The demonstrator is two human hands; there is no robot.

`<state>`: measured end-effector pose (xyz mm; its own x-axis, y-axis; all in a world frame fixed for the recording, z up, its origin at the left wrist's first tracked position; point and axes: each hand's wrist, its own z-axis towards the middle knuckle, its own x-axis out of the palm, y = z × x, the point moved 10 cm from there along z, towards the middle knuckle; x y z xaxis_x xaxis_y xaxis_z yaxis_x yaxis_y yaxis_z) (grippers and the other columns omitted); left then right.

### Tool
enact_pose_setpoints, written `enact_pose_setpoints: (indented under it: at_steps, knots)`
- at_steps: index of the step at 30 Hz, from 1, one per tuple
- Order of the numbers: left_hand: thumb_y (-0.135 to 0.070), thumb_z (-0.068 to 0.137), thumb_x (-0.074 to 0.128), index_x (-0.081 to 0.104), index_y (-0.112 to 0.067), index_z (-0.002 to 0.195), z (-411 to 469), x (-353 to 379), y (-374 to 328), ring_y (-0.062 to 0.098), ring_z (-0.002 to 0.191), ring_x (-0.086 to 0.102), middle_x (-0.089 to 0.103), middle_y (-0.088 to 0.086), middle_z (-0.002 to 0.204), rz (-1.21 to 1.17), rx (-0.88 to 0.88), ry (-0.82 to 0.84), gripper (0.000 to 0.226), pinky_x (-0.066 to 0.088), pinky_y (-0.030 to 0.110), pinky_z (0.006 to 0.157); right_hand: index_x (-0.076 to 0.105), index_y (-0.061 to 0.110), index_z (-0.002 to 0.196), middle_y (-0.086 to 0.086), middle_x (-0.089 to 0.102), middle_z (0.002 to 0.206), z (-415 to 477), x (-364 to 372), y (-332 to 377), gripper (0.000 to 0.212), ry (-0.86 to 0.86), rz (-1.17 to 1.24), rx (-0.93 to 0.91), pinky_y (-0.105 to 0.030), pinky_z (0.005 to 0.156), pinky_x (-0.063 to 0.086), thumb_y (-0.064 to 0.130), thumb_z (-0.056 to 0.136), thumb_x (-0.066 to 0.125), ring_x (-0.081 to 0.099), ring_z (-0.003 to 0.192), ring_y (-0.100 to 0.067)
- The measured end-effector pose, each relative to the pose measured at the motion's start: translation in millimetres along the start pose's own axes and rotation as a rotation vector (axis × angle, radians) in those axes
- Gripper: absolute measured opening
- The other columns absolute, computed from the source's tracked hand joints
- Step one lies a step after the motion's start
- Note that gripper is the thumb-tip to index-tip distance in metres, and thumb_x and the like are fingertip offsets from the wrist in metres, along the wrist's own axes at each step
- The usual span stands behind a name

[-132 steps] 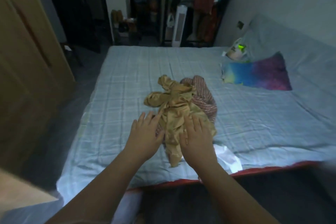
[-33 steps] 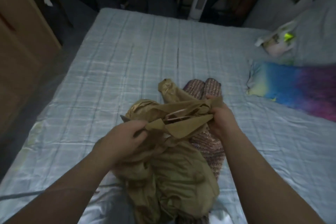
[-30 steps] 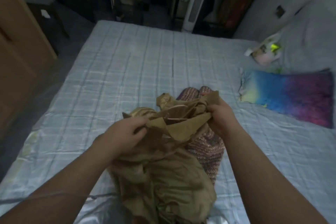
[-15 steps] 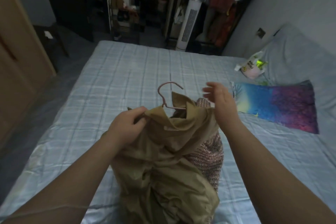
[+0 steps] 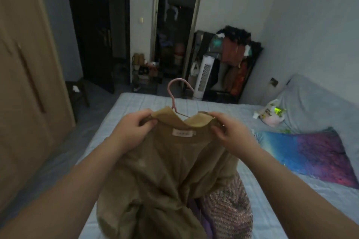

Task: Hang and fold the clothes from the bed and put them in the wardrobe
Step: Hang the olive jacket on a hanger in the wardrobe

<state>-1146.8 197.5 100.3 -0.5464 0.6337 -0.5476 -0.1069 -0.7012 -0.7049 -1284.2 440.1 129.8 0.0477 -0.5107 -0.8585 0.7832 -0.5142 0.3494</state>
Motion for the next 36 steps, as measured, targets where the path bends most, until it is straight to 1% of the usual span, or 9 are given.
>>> enact_pose_setpoints:
  at_steps: [3,6,9,13,18,24,29,32,36]
  knots:
    - [-0.044,0.090,0.057,0.066,-0.035,0.090,19.2,-35.5,-38.7,0.001,0.078,0.061,0.066,-0.017,0.082,-0.011,0.037,-0.044,0.012,0.046,0.031,0.067,0.053,0.036,0.123,0.010,0.065,0.104,22.1,-40.9,14.7,0.031,-0.058,-0.031,0.106,-0.035,0.081,0.053,0.050,0.095,0.052,0.062,0.097,-0.014]
    - [-0.041,0.093,0.057,0.067,-0.033,0.089,32.7,-63.4,-88.8,0.003,0.076,0.063,0.067,-0.013,0.081,-0.019,0.098,-0.035,0.014,0.048,0.033,0.069,0.053,0.040,0.111,0.014,0.065,0.099,31.3,-86.3,52.6,0.034,-0.130,-0.028,0.017,-0.040,0.078,0.056,0.065,0.092,0.041,0.062,0.091,-0.011]
    - [-0.040,0.094,0.058,0.069,-0.034,0.088,36.7,-87.2,-152.6,0.003,0.078,0.064,0.067,-0.013,0.081,0.001,0.178,-0.034,0.014,0.047,0.030,0.070,0.058,0.037,0.105,0.018,0.061,0.094,28.3,-130.6,94.2,0.043,-0.196,0.017,-0.107,-0.041,0.078,0.056,0.067,0.092,0.029,0.059,0.088,-0.004]
    - [-0.052,0.092,0.054,0.070,-0.037,0.099,32.9,-105.0,-229.6,0.003,0.084,0.068,0.071,-0.015,0.090,0.051,0.194,-0.008,0.022,0.054,0.033,0.078,0.058,0.039,0.099,0.019,0.064,0.085,20.9,-185.1,115.2,0.043,-0.295,0.038,-0.095,-0.042,0.076,0.058,0.063,0.095,0.023,0.061,0.080,-0.005]
    - [-0.061,0.093,0.054,0.076,-0.035,0.096,5.1,-120.2,-276.8,0.003,0.080,0.072,0.075,-0.014,0.088,0.020,0.081,-0.059,0.034,0.053,0.025,0.072,0.067,0.032,0.087,0.014,0.067,0.084,-0.9,-210.9,113.1,0.060,-0.131,0.163,-0.006,-0.032,0.076,0.055,0.071,0.094,0.023,0.062,0.079,-0.005]
    - [-0.056,0.096,0.051,0.074,-0.028,0.089,-51.5,-117.9,-291.8,0.001,0.071,0.069,0.072,-0.014,0.080,0.134,-0.023,-0.199,0.036,0.053,0.027,0.070,0.062,0.043,0.093,0.018,0.067,0.089,-66.5,-195.1,102.8,0.025,0.072,0.109,-0.083,-0.027,0.078,0.058,0.060,0.096,0.044,0.065,0.082,0.000]
    - [-0.059,0.093,0.053,0.061,-0.045,0.090,-110.4,-111.3,-310.9,-0.002,0.073,0.063,0.065,-0.021,0.079,0.406,0.008,-0.165,0.016,0.044,0.022,0.063,0.048,0.037,0.087,0.012,0.059,0.073,-120.6,-208.6,121.1,0.021,-0.202,-0.025,-0.200,-0.029,0.061,0.053,0.052,0.100,0.040,0.058,0.064,-0.003]
    - [-0.063,0.093,0.047,0.053,-0.041,0.083,-149.5,-123.6,-312.8,0.000,0.069,0.058,0.062,-0.015,0.074,0.679,0.014,-0.155,0.024,0.040,0.025,0.059,0.042,0.037,0.086,0.016,0.050,0.064,-154.5,-224.1,154.7,0.020,-0.413,-0.152,-0.372,-0.020,0.049,0.042,0.054,0.098,0.038,0.049,0.052,0.002]
    - [-0.067,0.092,0.033,0.042,-0.036,0.076,-191.7,-158.2,-328.9,0.000,0.059,0.048,0.052,-0.016,0.065,0.923,0.117,-0.298,0.036,0.030,0.019,0.051,0.045,0.041,0.094,0.020,0.053,0.071,-163.4,-212.4,184.0,0.013,-0.360,-0.052,-0.427,-0.019,0.053,0.043,0.053,0.096,0.044,0.052,0.060,0.003]
